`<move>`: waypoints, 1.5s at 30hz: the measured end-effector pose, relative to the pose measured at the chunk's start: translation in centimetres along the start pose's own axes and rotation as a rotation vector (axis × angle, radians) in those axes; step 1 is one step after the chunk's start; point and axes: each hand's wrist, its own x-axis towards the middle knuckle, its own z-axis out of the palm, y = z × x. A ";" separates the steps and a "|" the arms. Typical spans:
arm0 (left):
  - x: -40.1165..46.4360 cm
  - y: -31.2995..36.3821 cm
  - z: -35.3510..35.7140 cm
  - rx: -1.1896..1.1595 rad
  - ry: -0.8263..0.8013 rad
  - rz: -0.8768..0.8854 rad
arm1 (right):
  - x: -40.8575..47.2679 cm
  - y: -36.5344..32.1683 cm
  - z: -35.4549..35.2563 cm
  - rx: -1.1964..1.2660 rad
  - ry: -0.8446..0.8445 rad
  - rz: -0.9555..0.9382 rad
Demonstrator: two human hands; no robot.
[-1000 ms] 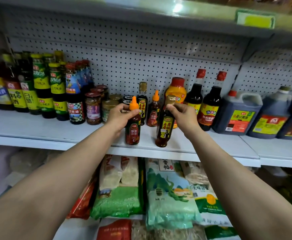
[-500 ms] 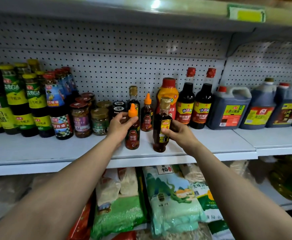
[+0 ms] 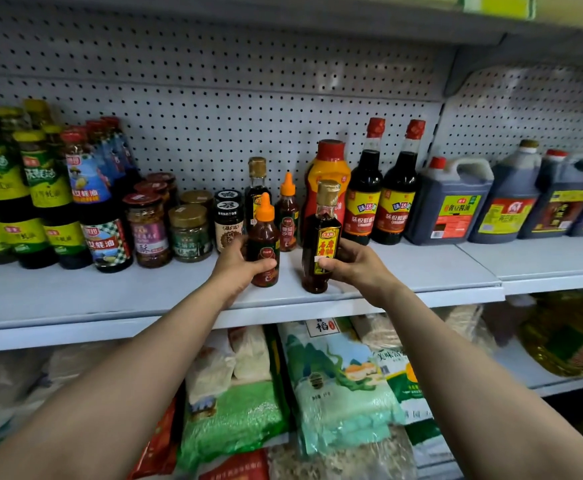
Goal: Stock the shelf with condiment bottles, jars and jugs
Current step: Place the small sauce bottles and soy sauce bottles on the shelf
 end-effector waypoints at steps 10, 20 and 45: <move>2.5 0.3 4.6 0.033 0.080 -0.004 | -2.5 0.2 -3.6 0.107 0.086 -0.018; 3.9 0.8 8.1 -0.094 0.147 -0.060 | -3.8 0.4 -6.0 0.127 0.119 -0.016; 1.3 8.0 -1.9 0.323 0.004 0.224 | 4.9 1.3 9.0 0.126 0.219 -0.016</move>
